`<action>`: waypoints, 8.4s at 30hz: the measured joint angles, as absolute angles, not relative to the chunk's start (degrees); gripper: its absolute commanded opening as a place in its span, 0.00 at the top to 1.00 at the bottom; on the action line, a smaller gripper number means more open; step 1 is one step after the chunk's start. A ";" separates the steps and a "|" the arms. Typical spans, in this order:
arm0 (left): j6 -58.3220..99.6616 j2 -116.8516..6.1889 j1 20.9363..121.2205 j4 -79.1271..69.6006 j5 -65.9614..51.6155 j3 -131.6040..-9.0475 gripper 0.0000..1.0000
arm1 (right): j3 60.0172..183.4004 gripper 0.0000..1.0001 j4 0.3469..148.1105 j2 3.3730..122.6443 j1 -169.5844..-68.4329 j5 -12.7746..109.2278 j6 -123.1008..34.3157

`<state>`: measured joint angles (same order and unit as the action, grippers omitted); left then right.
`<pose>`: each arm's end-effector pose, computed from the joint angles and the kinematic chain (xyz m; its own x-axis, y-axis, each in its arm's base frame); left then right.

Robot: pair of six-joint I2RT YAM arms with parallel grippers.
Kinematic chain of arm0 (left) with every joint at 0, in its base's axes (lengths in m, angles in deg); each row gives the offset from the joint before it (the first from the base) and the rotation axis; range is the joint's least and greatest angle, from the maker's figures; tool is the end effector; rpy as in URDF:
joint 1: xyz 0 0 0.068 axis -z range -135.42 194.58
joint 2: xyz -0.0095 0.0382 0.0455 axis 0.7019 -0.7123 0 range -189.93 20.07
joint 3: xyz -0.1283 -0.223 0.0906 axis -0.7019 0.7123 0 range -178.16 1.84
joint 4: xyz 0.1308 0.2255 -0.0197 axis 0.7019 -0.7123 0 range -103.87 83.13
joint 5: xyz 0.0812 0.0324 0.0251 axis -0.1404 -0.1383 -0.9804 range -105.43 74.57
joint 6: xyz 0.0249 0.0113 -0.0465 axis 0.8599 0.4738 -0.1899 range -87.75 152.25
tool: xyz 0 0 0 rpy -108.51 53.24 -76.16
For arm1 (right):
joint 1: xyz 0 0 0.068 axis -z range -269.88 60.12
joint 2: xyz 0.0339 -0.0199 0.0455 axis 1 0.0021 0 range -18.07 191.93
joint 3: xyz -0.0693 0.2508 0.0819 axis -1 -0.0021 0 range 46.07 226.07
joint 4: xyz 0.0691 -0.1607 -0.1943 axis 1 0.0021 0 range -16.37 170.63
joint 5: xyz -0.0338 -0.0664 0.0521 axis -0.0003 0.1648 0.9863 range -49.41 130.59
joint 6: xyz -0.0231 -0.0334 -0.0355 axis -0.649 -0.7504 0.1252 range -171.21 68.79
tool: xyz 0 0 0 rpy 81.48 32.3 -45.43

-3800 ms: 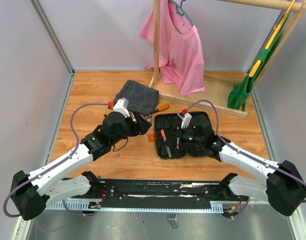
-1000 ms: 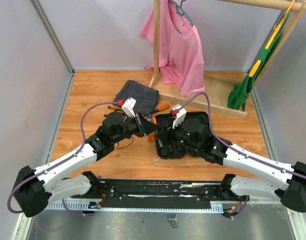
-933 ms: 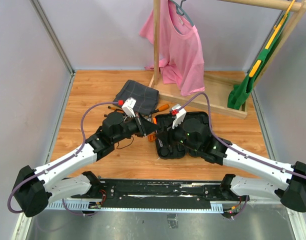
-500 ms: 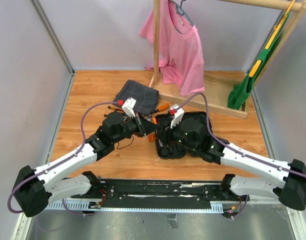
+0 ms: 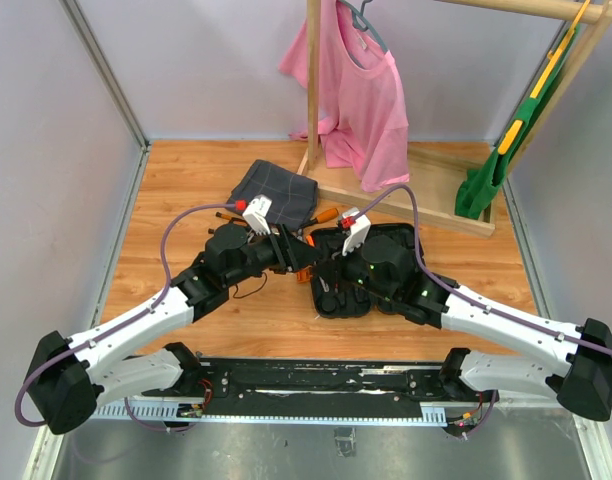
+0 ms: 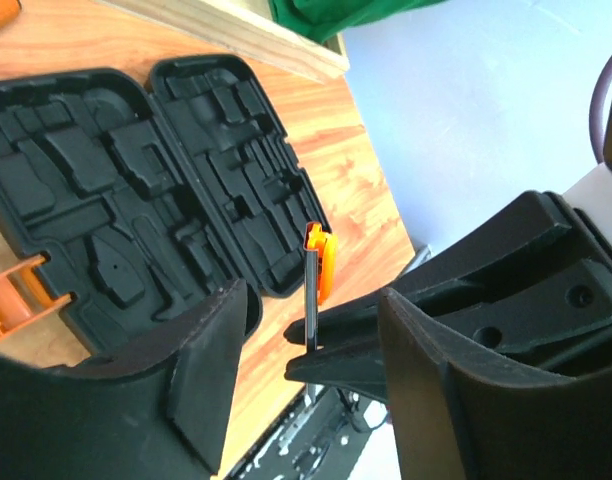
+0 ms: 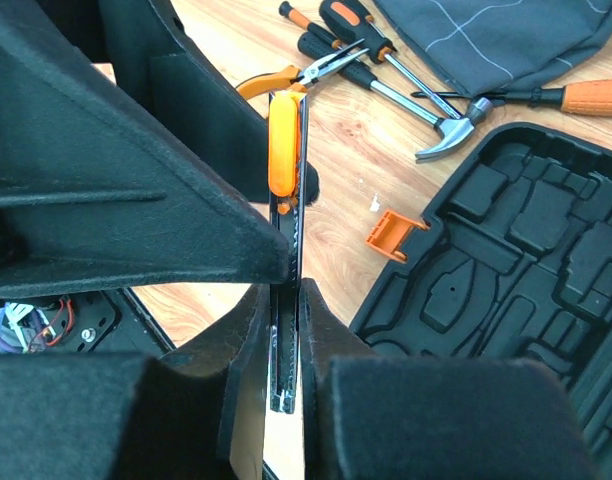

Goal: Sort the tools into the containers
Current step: Pick up the utility knife at the center of the board, then place the utility knife in the storage box.

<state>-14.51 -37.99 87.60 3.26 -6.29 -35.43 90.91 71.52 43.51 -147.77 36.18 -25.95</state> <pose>0.1702 -0.1665 0.2863 -0.6666 -0.3617 -0.6518 0.4411 0.5135 -0.7361 0.1365 0.2121 0.3048 -0.4650 0.0595 -0.8833 -0.6708 0.6275 0.3953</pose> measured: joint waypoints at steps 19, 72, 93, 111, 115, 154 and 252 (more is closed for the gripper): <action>-9.49 -37.42 86.27 -14.64 -21.13 -37.49 0.31 | 87.99 1.00 81.12 44.60 -137.32 31.13 -23.02; -14.32 -37.38 86.01 -16.80 -23.95 -29.29 0.32 | 100.18 0.72 94.52 72.23 -128.34 33.12 -20.57; -14.40 -39.85 86.01 -15.05 -22.13 -29.29 0.33 | 101.78 0.85 97.73 65.59 -128.34 33.67 -25.19; -15.19 -40.09 86.01 -14.70 -21.48 -29.29 0.33 | 107.24 0.89 100.62 74.44 -128.32 33.03 -29.01; -15.21 -40.09 86.01 -14.68 -21.19 -29.29 0.33 | 107.24 0.89 100.70 75.14 -128.34 32.92 -29.03; -15.58 -40.70 86.01 -14.22 -20.60 -29.29 0.34 | 104.25 0.92 97.45 75.60 -128.32 33.71 -28.81; -12.04 -41.31 85.88 -18.66 -25.28 -33.90 0.31 | 98.87 0.73 93.23 70.15 -125.91 41.43 -30.76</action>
<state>-12.04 -41.31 85.88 -18.66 -25.28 -33.90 98.87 93.23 70.15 -125.91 41.43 -30.76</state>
